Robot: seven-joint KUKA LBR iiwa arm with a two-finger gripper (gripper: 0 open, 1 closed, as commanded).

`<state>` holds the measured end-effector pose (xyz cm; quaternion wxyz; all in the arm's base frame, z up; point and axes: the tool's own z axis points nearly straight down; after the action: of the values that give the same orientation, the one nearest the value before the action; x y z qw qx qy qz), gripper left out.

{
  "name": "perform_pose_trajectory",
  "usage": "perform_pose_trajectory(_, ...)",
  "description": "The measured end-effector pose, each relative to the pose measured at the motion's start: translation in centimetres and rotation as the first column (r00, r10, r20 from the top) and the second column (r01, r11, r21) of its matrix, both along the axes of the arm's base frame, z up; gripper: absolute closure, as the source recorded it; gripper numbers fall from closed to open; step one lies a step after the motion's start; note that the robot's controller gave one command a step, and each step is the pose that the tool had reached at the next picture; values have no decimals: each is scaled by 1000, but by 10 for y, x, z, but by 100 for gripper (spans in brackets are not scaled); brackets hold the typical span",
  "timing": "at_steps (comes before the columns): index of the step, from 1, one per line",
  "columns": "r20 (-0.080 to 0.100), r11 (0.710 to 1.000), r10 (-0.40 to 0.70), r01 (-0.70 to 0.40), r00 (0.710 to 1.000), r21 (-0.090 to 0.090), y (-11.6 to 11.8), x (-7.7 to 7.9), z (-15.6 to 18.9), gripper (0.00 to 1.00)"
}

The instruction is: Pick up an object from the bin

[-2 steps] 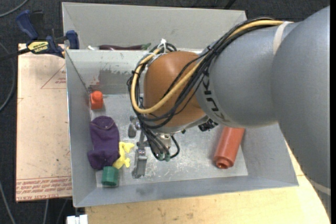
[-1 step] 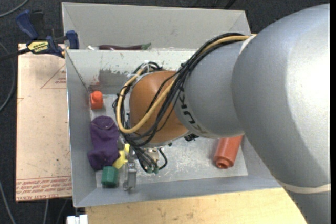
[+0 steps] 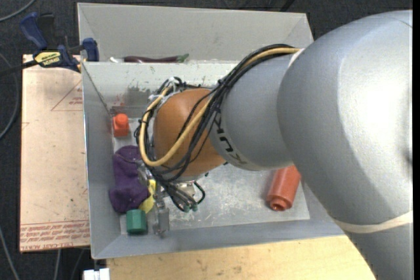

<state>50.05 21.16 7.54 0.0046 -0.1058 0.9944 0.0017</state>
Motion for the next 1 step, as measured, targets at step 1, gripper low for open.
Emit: perform_pose_trajectory(1,-2,995,-105,105,995,2,4,4,-4,0)
